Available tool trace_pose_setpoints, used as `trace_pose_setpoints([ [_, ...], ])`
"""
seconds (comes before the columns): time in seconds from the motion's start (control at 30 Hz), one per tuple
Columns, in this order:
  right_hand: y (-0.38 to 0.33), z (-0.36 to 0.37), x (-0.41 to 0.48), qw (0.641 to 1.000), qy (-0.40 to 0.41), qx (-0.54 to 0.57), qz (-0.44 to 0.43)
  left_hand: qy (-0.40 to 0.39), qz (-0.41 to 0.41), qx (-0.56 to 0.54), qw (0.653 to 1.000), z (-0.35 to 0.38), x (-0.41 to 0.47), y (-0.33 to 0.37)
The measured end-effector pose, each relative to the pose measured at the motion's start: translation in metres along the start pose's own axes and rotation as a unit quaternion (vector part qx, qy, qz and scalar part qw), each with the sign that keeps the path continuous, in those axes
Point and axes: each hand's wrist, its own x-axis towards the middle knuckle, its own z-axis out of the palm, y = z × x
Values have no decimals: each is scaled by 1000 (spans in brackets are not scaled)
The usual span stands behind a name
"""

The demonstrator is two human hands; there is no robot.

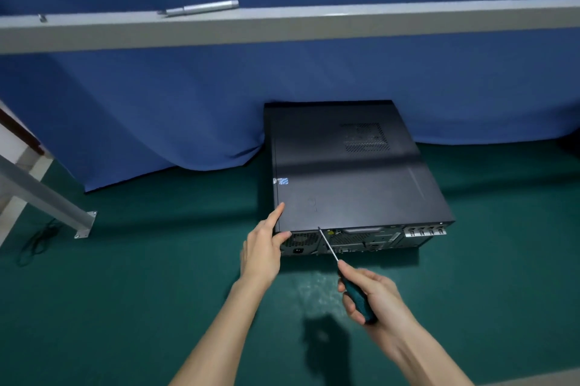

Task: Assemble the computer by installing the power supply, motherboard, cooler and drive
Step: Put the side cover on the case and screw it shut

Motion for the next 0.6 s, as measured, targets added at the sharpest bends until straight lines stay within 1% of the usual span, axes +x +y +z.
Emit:
trace_pose_setpoints([
  [0.07, -12, -9, 1, 999, 27, -16, -30, 44, 4, 63, 997, 0, 0, 11],
  [0.13, -27, -19, 4, 997, 53, -15, -59, 80, 18, 104, 991, 3, 3, 26],
  [0.23, -54, -36, 16, 990, 100, -20, -100, 99, 73, 166, 979, 17, 12, 51],
  [0.33, -90, -65, 36, 975, 148, -56, -158, 87, 87, 174, 977, 40, 24, 78],
  [0.47, -140, -116, 75, 942, 222, -101, -229, 76, 80, 174, 979, 74, 40, 103],
  [0.53, -165, -145, 102, 931, 244, -136, -233, 80, 71, 175, 979, 92, 52, 121],
  [0.6, -183, -169, 130, 931, 250, -168, -208, 87, 63, 171, 979, 109, 63, 139],
])
